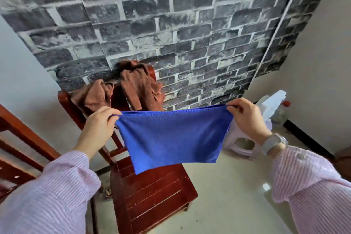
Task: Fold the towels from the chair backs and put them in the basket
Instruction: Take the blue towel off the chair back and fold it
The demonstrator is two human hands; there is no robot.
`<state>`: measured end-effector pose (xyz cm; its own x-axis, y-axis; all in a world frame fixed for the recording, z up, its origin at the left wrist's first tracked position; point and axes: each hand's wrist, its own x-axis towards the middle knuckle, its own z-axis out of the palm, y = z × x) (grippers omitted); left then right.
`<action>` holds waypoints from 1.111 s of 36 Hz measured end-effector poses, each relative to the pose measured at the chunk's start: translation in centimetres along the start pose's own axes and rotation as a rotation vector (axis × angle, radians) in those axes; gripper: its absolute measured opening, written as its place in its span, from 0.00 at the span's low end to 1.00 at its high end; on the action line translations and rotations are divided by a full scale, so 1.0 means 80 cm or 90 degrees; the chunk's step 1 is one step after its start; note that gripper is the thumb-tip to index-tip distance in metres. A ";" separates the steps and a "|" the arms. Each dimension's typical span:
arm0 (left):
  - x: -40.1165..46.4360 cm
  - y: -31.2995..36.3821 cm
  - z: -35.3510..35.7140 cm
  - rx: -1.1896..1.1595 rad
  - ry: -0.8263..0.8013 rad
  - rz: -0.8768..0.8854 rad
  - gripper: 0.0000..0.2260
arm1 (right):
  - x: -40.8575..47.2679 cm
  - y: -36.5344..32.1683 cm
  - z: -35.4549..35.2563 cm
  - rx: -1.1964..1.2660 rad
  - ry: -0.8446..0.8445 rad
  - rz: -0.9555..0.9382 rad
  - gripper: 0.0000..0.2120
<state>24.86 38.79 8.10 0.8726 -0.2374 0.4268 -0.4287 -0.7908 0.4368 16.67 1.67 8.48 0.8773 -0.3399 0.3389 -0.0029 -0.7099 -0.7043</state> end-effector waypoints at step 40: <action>0.013 0.044 -0.056 0.021 -0.143 -0.017 0.06 | -0.011 0.016 -0.046 -0.091 -0.144 -0.050 0.06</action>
<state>23.21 38.31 13.61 0.9151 -0.3336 0.2264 -0.4006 -0.8155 0.4178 14.13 -1.24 9.58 0.9625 -0.1449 0.2294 0.0160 -0.8138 -0.5809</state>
